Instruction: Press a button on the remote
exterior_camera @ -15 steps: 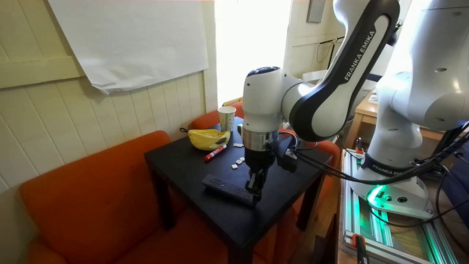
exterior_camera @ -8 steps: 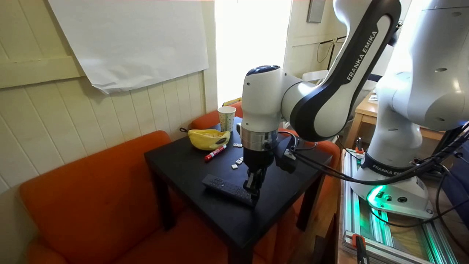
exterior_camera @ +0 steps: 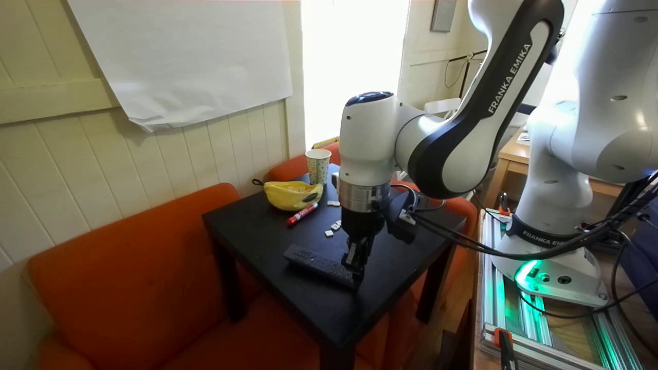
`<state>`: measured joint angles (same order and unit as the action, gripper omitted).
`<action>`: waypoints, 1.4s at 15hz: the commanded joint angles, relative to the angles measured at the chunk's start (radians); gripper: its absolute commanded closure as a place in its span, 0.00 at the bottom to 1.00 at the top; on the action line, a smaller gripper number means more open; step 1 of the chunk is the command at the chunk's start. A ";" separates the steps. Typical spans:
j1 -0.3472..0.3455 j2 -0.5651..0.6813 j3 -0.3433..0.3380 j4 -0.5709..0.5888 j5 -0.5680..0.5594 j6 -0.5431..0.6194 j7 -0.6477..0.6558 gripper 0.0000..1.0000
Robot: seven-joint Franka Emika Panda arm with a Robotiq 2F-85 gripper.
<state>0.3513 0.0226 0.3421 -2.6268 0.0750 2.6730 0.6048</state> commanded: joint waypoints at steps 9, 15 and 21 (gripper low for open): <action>0.009 0.047 -0.007 0.036 -0.079 -0.021 0.083 1.00; 0.014 0.059 -0.009 0.056 -0.098 -0.043 0.108 1.00; 0.007 0.128 -0.019 0.088 -0.084 -0.077 0.093 1.00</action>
<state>0.3566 0.0646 0.3396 -2.5845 0.0153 2.6242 0.6773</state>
